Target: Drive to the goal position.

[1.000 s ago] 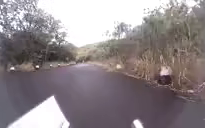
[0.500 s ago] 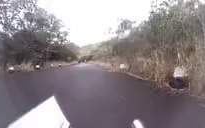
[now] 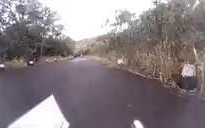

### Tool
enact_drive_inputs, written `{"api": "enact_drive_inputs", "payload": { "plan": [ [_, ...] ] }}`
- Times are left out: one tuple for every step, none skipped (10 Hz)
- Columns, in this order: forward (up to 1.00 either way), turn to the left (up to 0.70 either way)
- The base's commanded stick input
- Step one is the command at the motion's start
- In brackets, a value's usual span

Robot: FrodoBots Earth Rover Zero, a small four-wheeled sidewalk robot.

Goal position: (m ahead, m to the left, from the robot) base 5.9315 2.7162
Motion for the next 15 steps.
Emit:
{"api": "enact_drive_inputs", "payload": {
  "plan": [
    [1.0, 0.0],
    [1.0, 0.0],
    [1.0, 0.0],
    [1.0, 0.0],
    [1.0, 0.0],
    [1.0, 0.0],
    [1.0, 0.0],
    [1.0, 0.0],
    [1.0, 0.0],
    [1.0, 0.0],
    [1.0, 0.0],
    [1.0, 0.0],
    [1.0, 0.0],
    [1.0, 0.0],
    [1.0, 0.0]
  ]
}}
